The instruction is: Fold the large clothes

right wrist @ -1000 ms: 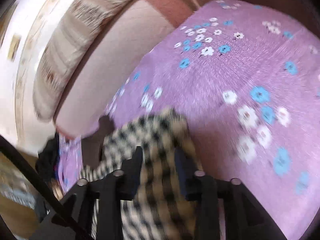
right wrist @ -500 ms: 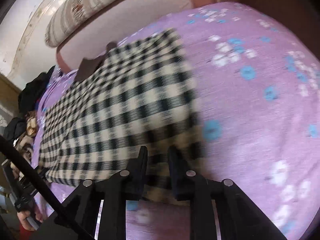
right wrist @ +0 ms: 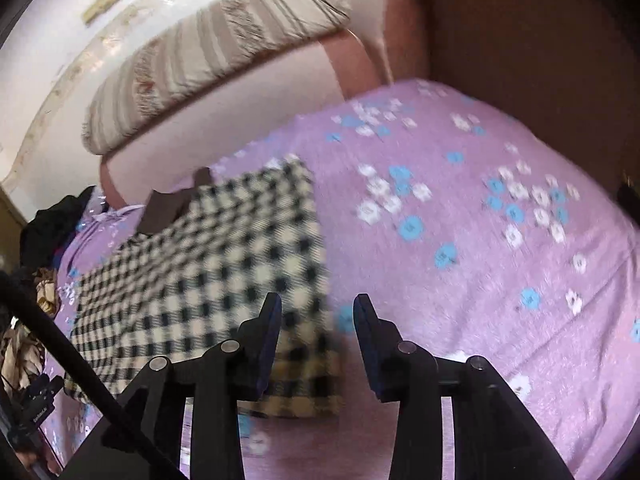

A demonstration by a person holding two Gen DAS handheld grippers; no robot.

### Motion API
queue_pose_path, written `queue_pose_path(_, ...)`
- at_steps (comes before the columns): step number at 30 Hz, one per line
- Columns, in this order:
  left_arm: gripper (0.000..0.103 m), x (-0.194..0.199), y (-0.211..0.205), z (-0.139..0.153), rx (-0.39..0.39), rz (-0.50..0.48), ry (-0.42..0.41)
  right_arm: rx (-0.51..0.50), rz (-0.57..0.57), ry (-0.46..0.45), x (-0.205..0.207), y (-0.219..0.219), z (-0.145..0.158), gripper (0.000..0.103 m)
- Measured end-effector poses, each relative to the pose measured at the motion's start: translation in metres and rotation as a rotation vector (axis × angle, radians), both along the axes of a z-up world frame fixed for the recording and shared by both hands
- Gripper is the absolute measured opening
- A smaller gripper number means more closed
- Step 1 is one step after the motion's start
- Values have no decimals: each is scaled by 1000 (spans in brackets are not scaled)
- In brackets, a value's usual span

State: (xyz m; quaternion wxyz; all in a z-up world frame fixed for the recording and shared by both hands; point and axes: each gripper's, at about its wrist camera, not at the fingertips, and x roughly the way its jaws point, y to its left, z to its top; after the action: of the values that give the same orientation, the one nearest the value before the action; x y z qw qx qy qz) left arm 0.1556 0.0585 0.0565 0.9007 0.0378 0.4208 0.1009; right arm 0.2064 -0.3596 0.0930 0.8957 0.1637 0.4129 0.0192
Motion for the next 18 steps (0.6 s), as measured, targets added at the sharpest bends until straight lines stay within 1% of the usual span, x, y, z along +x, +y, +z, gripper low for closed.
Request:
queue_pose_path(2,60,1,-4,1,-3,-12,-3,-33,37,-25,3,23,5,41)
queue_pose_path(5,60,1,-12,3,-11,-31,-9,-110,117,-49,2,59,9,41)
queue_pose_path(10,60,3,-17,4,-28,-46,-10,-208,229,-42,-2,107,2,42)
queue_pose_path(12,60,6,-16,4,-37,-48,-7,-232,270,-33,-4,123,-3,43)
queue_pose_path(14,60,8,-15,4,-48,-47,-2,-252,297,-30,-5,134,-6,47)
queue_pose_path(18,60,12,-10,1,-82,-40,13,-283,348,-29,-7,151,-12,47)
